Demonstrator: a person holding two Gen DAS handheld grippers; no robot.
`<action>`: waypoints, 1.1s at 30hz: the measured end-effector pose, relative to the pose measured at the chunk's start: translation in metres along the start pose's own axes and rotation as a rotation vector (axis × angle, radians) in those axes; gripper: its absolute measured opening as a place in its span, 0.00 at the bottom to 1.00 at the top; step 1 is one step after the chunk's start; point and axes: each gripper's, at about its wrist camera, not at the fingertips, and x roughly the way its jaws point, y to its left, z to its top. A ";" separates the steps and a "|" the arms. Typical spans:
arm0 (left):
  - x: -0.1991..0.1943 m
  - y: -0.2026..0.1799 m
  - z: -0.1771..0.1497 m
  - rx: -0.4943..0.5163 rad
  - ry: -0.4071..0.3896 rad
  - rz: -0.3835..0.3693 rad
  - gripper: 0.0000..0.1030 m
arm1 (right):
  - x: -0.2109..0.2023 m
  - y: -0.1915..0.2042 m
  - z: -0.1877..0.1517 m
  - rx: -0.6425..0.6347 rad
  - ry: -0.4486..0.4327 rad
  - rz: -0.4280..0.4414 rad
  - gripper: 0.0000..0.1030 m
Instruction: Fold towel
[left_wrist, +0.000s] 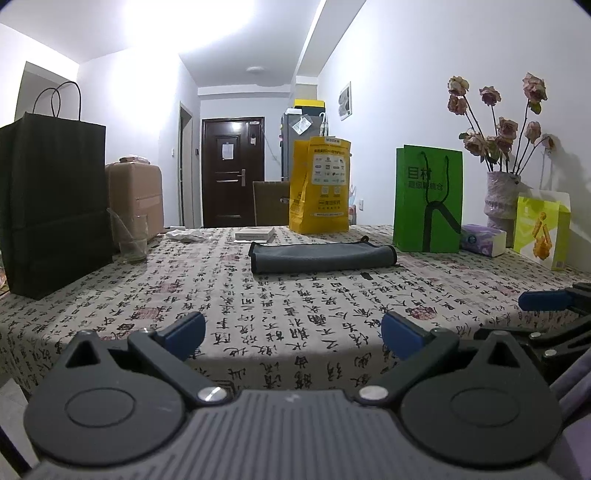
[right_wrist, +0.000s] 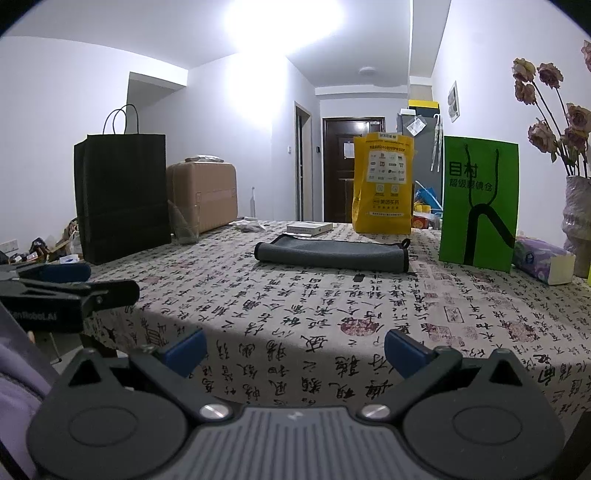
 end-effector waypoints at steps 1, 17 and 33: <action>0.000 0.000 0.000 0.000 0.000 -0.001 1.00 | 0.000 0.000 0.000 -0.001 0.000 0.001 1.00; 0.001 0.000 0.000 0.002 0.005 -0.009 1.00 | 0.002 -0.001 0.000 0.006 0.006 -0.002 1.00; 0.002 -0.001 -0.002 0.006 0.010 -0.013 1.00 | 0.005 -0.002 -0.002 0.009 0.013 -0.005 1.00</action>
